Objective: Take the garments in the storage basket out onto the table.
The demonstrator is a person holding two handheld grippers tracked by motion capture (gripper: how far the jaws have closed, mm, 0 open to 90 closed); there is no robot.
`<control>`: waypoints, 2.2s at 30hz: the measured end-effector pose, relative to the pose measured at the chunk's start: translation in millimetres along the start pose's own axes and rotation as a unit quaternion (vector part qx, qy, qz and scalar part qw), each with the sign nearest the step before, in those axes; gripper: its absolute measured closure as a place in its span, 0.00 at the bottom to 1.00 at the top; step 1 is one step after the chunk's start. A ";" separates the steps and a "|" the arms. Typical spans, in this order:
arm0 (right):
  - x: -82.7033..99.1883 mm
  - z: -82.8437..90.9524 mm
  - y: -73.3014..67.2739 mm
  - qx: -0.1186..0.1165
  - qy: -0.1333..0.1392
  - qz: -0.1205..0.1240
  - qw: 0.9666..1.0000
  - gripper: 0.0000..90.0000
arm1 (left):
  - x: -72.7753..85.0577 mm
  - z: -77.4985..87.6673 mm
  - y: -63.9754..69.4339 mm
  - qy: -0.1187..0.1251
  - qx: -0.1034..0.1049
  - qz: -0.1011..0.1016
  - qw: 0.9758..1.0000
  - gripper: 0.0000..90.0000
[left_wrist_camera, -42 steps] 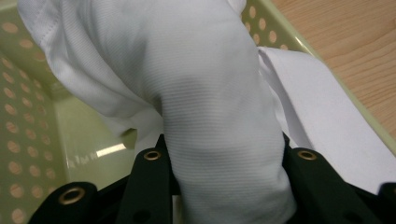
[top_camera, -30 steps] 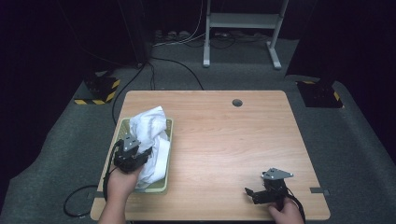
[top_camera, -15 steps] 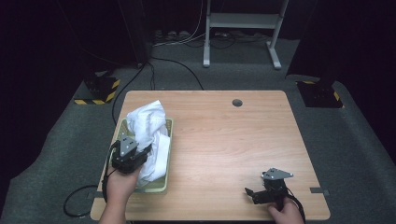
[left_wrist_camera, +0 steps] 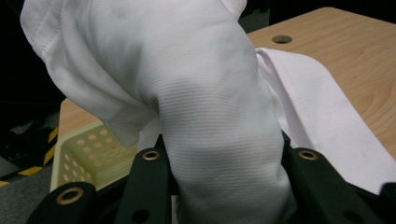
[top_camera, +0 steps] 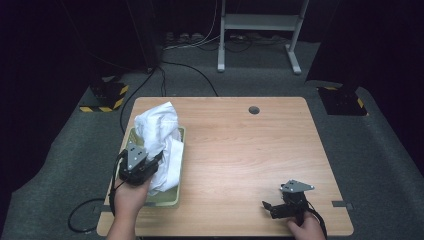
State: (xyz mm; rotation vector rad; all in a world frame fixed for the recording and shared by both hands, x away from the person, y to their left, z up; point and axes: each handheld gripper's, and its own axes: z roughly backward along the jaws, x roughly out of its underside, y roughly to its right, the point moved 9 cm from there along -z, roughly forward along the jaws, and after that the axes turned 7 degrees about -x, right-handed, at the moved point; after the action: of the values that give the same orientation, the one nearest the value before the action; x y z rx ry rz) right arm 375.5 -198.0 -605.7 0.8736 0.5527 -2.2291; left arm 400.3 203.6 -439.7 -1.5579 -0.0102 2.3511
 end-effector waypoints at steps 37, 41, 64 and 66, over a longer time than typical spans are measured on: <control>-0.1 0.2 0.1 -0.002 0.001 -0.001 1.000 0.00 | -50.6 33.4 15.9 0.108 -0.020 -0.012 0.994 0.71; -0.1 0.1 0.1 -0.002 0.001 -0.001 1.000 0.00 | -50.3 33.2 17.7 0.111 -0.017 -0.007 0.994 0.71; -0.2 0.2 0.1 -0.002 0.001 -0.001 1.000 0.00 | -69.2 30.4 54.9 0.128 0.012 -0.014 0.992 0.70; -0.1 0.2 0.1 -0.002 0.001 -0.001 1.000 0.00 | -70.8 29.4 58.3 0.128 0.015 -0.015 0.992 0.70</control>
State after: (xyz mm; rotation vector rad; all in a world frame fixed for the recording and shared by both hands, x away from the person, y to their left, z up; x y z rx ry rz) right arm 375.6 -198.1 -605.5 0.8747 0.5589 -2.2287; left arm 383.9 134.3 -374.8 -1.8187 0.0594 2.1018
